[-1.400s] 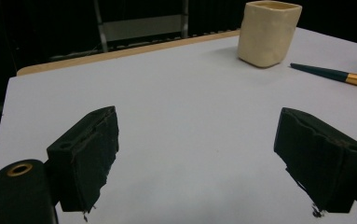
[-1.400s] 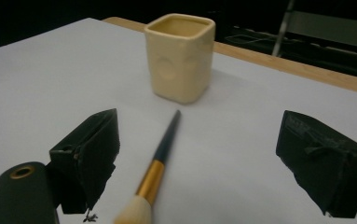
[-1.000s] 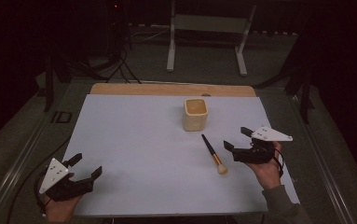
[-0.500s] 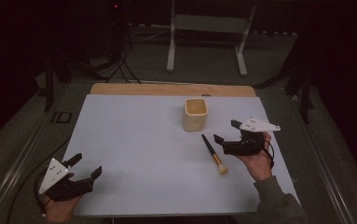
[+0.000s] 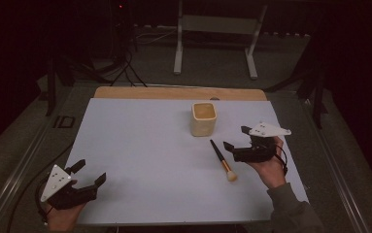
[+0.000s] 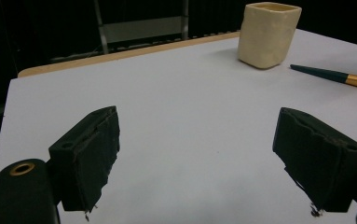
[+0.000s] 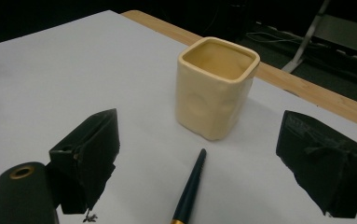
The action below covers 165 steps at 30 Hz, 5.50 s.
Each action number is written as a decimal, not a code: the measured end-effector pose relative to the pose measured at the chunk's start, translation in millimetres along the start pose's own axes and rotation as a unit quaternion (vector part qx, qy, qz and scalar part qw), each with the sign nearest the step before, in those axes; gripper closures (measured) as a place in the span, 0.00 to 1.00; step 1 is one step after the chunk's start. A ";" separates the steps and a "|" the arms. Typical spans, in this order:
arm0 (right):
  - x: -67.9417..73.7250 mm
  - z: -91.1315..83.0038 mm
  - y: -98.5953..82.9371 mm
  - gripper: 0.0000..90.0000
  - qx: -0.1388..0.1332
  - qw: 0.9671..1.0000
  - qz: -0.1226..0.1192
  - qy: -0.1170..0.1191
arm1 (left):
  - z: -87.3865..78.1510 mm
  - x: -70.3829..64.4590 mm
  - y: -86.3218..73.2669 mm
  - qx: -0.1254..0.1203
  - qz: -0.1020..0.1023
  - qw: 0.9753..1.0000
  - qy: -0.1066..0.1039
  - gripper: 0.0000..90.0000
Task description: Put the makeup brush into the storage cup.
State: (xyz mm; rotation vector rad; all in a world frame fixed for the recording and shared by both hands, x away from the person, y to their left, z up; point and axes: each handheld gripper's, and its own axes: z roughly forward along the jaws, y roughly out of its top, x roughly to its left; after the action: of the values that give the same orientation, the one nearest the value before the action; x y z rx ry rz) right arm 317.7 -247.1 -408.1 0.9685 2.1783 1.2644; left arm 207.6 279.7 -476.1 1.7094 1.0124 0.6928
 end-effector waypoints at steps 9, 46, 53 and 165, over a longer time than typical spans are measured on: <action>-0.1 -1.0 0.4 0.15 0.020 1.000 -0.003 0.003 | -0.1 0.1 0.0 -0.001 -0.001 1.000 0.000 0.17; -3.9 35.4 9.4 0.15 0.275 0.960 -0.040 0.019 | 0.2 -0.1 0.0 -0.001 -0.002 1.000 -0.001 0.17; -3.1 38.6 7.4 0.16 0.306 0.951 -0.036 0.018 | -0.2 -0.1 0.1 -0.002 -0.002 1.000 -0.001 0.17; -7.0 58.9 6.9 0.82 0.392 0.917 -0.055 0.058 | -0.8 0.4 -0.6 0.000 -0.003 1.000 0.003 0.17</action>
State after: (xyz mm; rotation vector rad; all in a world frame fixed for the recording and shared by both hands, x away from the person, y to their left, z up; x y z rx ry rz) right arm 364.0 -216.7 -430.5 1.0307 2.8516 0.3631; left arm 207.0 280.5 -476.4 1.7039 1.0204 0.6942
